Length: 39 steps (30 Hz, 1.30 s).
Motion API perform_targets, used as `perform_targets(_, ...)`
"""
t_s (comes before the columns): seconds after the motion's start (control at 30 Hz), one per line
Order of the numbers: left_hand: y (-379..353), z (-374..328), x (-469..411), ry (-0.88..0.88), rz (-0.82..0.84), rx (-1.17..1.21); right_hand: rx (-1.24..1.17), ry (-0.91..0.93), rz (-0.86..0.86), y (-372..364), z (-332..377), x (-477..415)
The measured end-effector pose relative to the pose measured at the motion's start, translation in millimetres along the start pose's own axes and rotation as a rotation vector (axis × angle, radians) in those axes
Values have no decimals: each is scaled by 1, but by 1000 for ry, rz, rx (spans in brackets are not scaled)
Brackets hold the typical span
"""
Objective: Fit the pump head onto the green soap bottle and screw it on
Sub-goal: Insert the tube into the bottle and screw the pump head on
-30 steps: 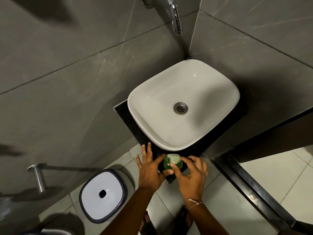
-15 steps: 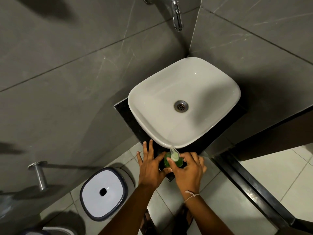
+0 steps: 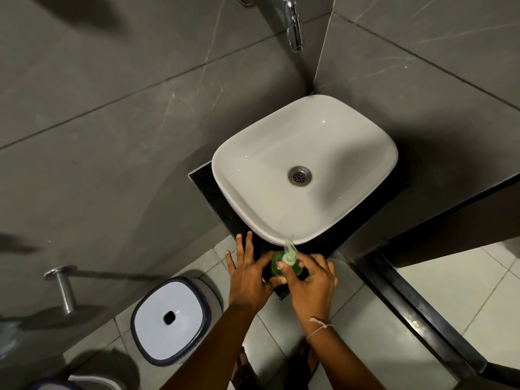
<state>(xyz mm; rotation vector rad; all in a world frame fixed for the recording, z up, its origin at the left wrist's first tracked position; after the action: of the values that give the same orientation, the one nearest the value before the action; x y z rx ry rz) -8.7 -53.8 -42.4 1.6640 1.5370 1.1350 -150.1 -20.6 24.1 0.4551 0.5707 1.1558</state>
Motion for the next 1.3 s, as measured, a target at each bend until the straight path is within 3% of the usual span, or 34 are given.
perform_targets(0.33, 1, 1, 1, 2, 6, 9, 60, -51, 3, -8, -1, -4)
perform_targets(0.53, 0, 1, 0, -4, 0, -3, -9, 21, -7, 1, -9, 5)
perform_targets(0.77, -2, 2, 0, 11, 2, -9, 23, -96, -27, -8, -5, -2)
perform_targets(0.93, -3, 2, 0, 7, -5, -14, -2, -13, -6, -7, -11, 6)
perform_targets(1.13, -2, 4, 0, 8, -14, -9, 3, -129, -37, -15, -3, -5)
perform_targets(1.3, -2, 2, 0, -4, -25, -10, 6, -12, 11, -10, -13, 3)
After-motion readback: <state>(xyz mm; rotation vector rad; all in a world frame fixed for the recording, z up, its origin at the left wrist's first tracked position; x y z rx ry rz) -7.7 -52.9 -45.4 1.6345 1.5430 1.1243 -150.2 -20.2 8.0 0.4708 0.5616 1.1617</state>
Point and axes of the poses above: each hand's wrist, its own x-axis away from the middle knuckle, its own y-axis out of the back of the hand, z = x × y, the point moved 4 cm from there along -x, towards the middle knuckle, and after that the axes turned 13 degrees about y, right-handed, at the moved point
